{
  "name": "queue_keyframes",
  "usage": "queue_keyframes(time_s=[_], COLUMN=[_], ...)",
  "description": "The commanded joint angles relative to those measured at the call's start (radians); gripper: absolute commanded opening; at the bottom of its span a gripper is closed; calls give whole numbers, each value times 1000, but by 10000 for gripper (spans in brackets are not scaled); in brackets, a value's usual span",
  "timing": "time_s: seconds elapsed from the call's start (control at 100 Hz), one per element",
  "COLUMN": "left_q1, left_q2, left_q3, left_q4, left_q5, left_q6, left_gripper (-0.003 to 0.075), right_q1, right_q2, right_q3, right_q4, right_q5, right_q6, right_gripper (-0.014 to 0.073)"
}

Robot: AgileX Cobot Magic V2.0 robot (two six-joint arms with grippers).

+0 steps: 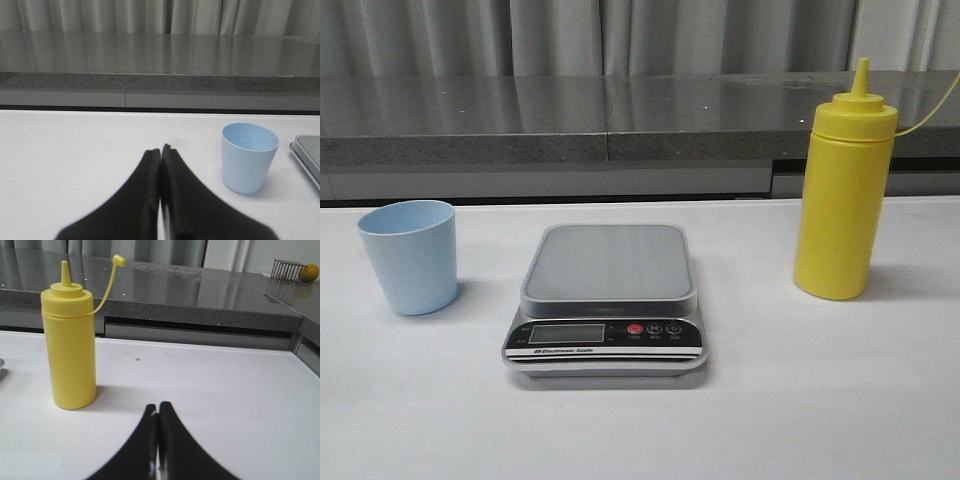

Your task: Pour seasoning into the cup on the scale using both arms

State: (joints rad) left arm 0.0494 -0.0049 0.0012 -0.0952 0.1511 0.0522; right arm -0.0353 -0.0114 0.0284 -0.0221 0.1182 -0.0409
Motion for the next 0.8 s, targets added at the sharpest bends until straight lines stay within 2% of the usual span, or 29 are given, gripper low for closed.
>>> queue_keyframes(time_s=[0.0, 0.34, 0.55, 0.79], left_q1=[-5, -5, -5, -5], left_q2=[-31, -29, 59, 340], left_q3=[39, -5, -159, -388], left_q4=[-1, -1, -4, -5], left_q5=[-93, -151, -3, 200], left_q6=[-9, -9, -9, -5], left_gripper=[-20, -21, -21, -20], right_q1=[-5, -5, -5, -5], right_q2=[-18, -18, -18, -18], right_q3=[-19, -19, -19, -19], right_q4=[2, 2, 2, 2], right_q5=[-79, -79, -79, -79], right_q6=[-9, -9, -9, -9], right_gripper=[-60, -60, -60, -60])
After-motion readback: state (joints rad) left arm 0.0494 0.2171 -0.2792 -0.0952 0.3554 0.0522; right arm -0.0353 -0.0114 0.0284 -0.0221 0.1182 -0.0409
